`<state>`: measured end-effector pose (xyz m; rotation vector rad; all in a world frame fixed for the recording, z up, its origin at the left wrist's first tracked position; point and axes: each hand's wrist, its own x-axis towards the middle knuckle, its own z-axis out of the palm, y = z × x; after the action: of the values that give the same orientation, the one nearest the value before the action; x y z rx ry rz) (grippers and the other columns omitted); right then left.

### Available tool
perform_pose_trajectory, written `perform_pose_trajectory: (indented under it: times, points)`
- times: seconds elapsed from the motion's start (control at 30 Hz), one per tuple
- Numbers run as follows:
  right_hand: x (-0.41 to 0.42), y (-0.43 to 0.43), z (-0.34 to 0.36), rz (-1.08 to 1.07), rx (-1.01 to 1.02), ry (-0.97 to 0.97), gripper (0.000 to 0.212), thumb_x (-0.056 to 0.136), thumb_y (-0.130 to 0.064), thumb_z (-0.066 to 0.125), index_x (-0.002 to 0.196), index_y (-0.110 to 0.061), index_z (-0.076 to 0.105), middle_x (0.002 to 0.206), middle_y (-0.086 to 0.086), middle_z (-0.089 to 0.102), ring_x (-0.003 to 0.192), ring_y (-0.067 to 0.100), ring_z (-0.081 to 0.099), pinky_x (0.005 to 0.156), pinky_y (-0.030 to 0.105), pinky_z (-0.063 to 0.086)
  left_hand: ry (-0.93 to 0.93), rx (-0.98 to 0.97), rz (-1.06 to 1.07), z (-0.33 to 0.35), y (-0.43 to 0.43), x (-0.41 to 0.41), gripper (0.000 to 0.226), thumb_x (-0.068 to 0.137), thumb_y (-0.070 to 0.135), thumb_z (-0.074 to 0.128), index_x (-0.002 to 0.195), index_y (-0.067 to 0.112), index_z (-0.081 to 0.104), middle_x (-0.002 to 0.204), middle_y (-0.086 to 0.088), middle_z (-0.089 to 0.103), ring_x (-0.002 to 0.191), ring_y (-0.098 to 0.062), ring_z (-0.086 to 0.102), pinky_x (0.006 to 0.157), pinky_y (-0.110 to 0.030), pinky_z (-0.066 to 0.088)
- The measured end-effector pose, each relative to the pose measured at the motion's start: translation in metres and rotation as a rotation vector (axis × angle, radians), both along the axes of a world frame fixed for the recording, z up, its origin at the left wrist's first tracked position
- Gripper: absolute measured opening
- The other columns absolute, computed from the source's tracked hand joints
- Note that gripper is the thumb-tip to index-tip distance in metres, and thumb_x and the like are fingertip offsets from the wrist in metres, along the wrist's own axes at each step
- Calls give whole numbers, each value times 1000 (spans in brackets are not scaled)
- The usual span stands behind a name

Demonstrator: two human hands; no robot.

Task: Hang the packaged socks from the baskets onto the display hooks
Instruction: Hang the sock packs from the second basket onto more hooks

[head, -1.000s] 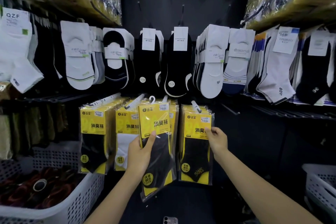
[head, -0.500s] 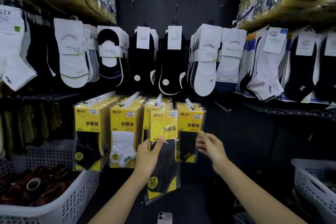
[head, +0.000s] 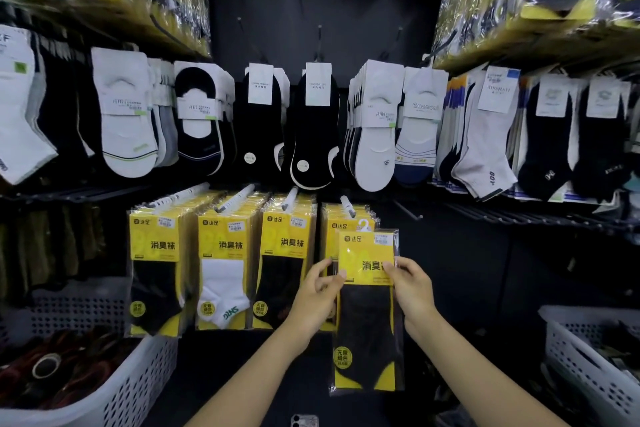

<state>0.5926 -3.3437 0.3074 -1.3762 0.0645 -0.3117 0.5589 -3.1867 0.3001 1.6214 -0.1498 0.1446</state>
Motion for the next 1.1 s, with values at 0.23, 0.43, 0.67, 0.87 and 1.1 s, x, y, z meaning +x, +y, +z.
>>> perform_pose_trajectory:
  times: [0.23,0.43,0.67,0.87,1.1]
  points:
    - [26,11,16,-48,-99,-55,7,91,-11,62,89,-17,58,91,12,70,85,24,67,86,42,55,-29,-36,66,8,-10,18,55,95,36,51,144,24,31,124,6,53,102,-5,51,84,-20,41]
    - [47,19,6,-74,-177,4,9,89,-16,66,84,-19,58,92,12,70,89,25,68,88,44,54,-9,-24,134,-4,-6,36,54,95,37,50,144,23,33,98,21,53,92,4,53,74,-11,39]
    - [59,19,-14,-109,-136,137,21,84,-23,71,100,-11,64,93,3,66,89,18,63,83,34,53,-5,46,143,-26,-2,48,64,93,41,53,148,21,27,134,5,50,111,-4,51,81,-12,43]
    - [31,4,-65,-49,-234,247,22,85,-20,70,103,-12,59,100,6,65,100,24,61,91,41,51,94,123,135,-79,14,29,58,94,38,52,145,19,31,146,-2,39,134,-19,37,104,-30,35]
    - [-54,-10,-184,140,-400,462,17,89,-11,65,103,-5,56,92,8,60,91,22,59,79,32,48,330,215,94,-201,28,-49,52,95,29,53,142,12,38,140,-2,44,130,-19,42,104,-29,38]
